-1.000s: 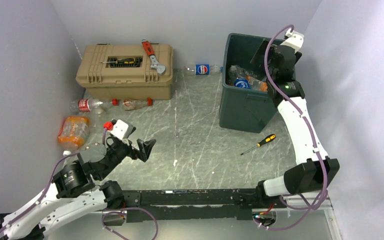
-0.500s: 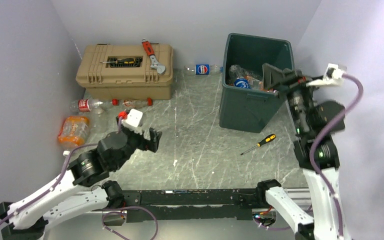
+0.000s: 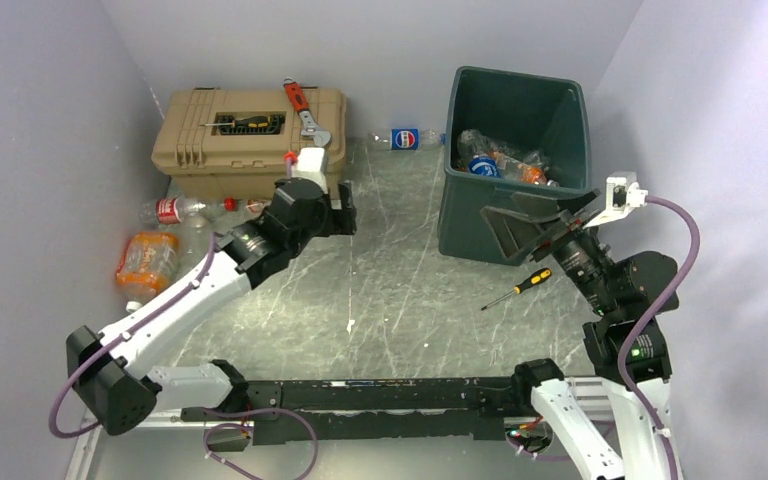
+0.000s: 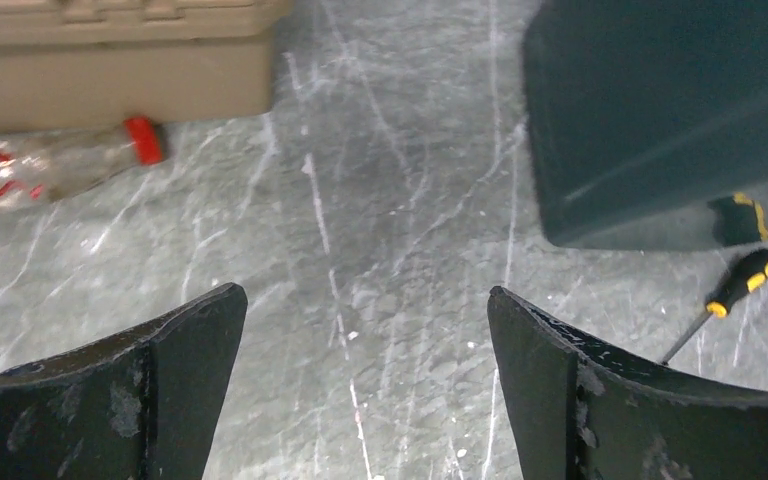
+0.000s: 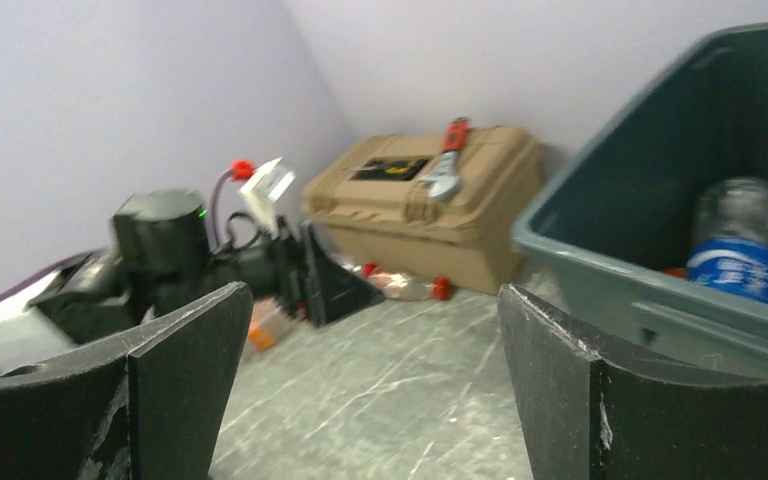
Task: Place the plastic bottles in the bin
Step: Place the plastic bottle in the trash bin, then pick up the plastic bottle at the center of the board, then place the plastic bottle in the trash bin.
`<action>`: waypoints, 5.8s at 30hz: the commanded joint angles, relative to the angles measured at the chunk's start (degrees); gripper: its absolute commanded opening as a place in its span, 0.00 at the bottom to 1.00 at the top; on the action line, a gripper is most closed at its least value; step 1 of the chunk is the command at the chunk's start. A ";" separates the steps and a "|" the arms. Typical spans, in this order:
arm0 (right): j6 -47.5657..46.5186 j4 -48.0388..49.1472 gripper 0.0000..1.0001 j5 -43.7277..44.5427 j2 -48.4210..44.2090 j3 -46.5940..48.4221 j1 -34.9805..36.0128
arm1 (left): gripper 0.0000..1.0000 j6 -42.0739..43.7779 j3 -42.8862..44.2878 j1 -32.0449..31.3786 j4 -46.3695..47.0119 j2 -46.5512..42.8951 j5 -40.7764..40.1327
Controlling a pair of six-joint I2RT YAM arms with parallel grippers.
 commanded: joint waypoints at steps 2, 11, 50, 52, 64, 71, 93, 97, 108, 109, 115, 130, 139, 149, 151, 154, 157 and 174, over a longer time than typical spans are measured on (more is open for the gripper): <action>5.64 6.72 0.96 -13.80 0.38 -4.67 0.38 | 0.97 -9.47 -3.42 10.65 -8.64 -8.02 -2.18; -2.19 6.43 0.95 -0.02 8.23 -4.36 21.78 | 0.95 -18.54 -15.67 39.09 -12.01 -12.52 11.98; -4.52 20.51 0.96 9.88 13.36 -23.38 47.03 | 0.93 23.63 -9.48 52.78 7.14 21.34 -23.99; -4.43 20.83 0.96 10.09 12.87 -24.07 47.00 | 0.93 24.90 -9.05 53.29 7.52 22.36 -20.93; -5.25 21.40 0.96 10.00 14.45 -23.50 47.05 | 0.80 26.98 -11.83 56.41 9.69 26.04 -13.74; -4.64 21.30 0.96 10.57 13.76 -23.87 46.99 | 0.63 24.29 -15.74 57.00 10.60 23.49 -10.49; -5.21 22.62 0.96 10.99 10.88 -24.39 47.22 | 0.79 8.31 -19.13 49.99 -7.86 -8.44 -3.50; -4.89 23.00 0.96 11.09 10.67 -25.12 47.27 | 1.00 3.48 -15.02 49.87 -6.97 -7.34 4.47; -6.43 21.38 0.96 12.44 12.02 -24.13 47.39 | 1.00 -13.23 -12.72 44.46 5.98 2.31 11.23; -6.44 21.24 0.96 12.37 12.27 -24.02 47.40 | 1.00 -13.96 -11.88 43.90 5.25 3.59 9.45; -6.09 21.32 0.96 12.51 12.19 -24.18 47.40 | 1.00 -15.97 -10.70 43.64 3.95 8.93 4.41; -6.66 19.82 0.97 13.34 13.23 -23.33 47.40 | 1.00 -15.62 -9.48 44.97 6.91 21.61 1.57; -6.70 19.29 0.96 14.27 13.68 -22.79 47.49 | 0.87 -12.52 -12.26 46.93 12.15 23.46 4.00; -5.13 19.92 0.96 15.19 13.24 -23.34 47.56 | 0.64 -9.38 -15.32 47.95 15.03 20.90 6.85; -5.45 19.42 0.97 15.64 13.24 -22.84 47.66 | 0.60 -9.30 -16.51 47.94 14.73 17.93 7.46; -6.50 18.21 0.96 16.45 13.18 -21.17 47.75 | 0.51 -9.54 -18.21 47.90 13.25 10.74 8.90; -7.49 16.83 0.97 16.86 13.23 -19.38 47.84 | 0.45 -9.81 -19.13 47.82 8.95 2.43 11.19; -9.00 5.71 0.99 19.53 12.58 0.55 47.84 | 0.14 -0.39 -28.80 35.31 26.03 -34.30 62.03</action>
